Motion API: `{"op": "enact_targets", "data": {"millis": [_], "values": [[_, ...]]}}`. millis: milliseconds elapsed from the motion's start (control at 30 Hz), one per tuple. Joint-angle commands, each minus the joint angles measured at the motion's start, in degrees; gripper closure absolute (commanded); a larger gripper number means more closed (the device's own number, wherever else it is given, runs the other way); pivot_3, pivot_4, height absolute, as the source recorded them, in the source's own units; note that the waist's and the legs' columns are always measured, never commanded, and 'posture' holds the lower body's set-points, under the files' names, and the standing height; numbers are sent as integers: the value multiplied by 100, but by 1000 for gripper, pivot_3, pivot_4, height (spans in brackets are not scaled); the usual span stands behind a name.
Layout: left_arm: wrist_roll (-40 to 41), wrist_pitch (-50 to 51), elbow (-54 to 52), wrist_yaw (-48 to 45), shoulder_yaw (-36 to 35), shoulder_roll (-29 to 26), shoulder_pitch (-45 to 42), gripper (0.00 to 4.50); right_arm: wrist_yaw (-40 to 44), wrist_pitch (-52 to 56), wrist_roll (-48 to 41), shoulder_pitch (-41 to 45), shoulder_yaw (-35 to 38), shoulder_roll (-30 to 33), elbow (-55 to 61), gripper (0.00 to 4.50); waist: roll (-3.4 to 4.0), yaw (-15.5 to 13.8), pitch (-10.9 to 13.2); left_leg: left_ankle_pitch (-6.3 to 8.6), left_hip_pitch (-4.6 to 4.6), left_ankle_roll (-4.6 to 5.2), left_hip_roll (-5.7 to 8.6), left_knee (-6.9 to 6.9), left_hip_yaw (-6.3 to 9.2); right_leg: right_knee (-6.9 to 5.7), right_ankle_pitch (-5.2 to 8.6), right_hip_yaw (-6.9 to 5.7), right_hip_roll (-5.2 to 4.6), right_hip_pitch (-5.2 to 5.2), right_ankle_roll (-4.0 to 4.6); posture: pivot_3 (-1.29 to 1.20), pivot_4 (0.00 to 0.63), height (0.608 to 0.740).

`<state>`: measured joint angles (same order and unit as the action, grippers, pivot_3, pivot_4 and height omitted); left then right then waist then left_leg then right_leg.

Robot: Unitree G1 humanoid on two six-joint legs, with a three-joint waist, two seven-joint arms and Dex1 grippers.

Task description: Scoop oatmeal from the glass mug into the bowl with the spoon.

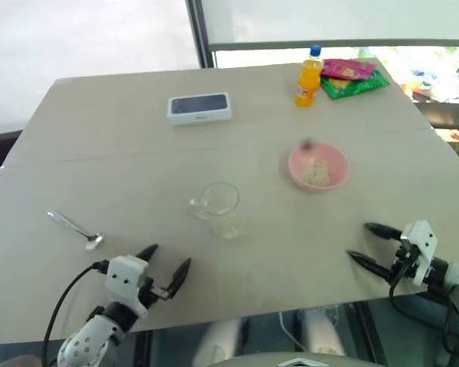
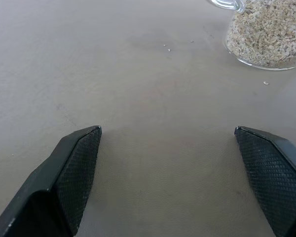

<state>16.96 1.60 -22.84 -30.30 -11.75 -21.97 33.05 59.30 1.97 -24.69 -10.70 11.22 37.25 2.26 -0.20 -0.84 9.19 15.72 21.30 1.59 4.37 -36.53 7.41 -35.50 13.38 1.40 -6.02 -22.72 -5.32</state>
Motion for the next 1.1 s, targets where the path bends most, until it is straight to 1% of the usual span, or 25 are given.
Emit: {"op": "enact_targets", "data": {"millis": [33, 133, 233, 567, 667, 867, 933, 1033, 1100], "values": [[-5, 20, -53, 0, 15, 41, 140, 45, 145, -180, 20, 71, 100, 80, -242, 0, 0, 0, 0, 0, 0, 0, 0, 0, 0, 0, 0, 0, 0, 0, 0, 0, 150, 740], [72, 69, -85, 6, 71, 112, 171, 45, 299, -478, 145, 134, 60, 77, -614, 0, -3, 3, 1, -1, -1, 2, 1, -3, -5, 0, -1, 2, 0, 1, 0, 0, 150, 740], [118, 209, -109, -6, 34, 94, 180, 45, 365, -608, 167, 167, 45, 63, -744, 0, -4, 2, 1, -3, -1, 5, 1, -6, -3, 0, -2, 1, 1, 2, -1, 0, 150, 740], [-1, 195, -83, 31, 34, 72, 120, 45, 413, -677, 204, 255, -4, 66, -822, 0, -4, 1, 0, -3, -2, 6, 1, -12, -4, -5, -4, 2, 1, 3, -1, 0, 150, 740], [-232, 139, -6, 9, -2, -103, 62, 45, 445, -656, 203, 278, -7, 99, -788, 0, -4, 1, 0, -3, -3, 5, 1, -14, -4, -6, -3, 2, 1, 4, 0, 0, 150, 740], [-10, 513, -92, 105, -233, -237, -271, 45, 652, -621, 177, 389, -43, 243, -737, 0, -3, 2, 1, -5, -3, 7, 1, -25, -2, -21, -4, 1, 4, 4, -1, 0, 150, 740], [64, 756, -172, 368, -371, -156, -469, 45, 788, -536, 117, 444, -71, 331, -648, 0, -3, 3, 2, -7, -4, 10, 1, -27, -1, -24, -5, 1, 4, 3, -1, 0, 150, 740], [118, 1318, -332, 1010, -614, 27, -891, 45, 1156, -496, 55, 460, -198, 550, -433, 0, -3, 2, 4, -8, -3, 11, 1, -31, 3, -27, -5, -3, 6, 3, -2, 0, 150, 740], [198, 1755, -490, 1371, -781, 112, -1142, 45, 1475, -223, -492, 460, -102, 612, 24, 0, -4, 1, 7, -8, 0, 11, 1, -35, 7, -28, -6, -6, 7, 3, -2, 0, 150, 740]]}}
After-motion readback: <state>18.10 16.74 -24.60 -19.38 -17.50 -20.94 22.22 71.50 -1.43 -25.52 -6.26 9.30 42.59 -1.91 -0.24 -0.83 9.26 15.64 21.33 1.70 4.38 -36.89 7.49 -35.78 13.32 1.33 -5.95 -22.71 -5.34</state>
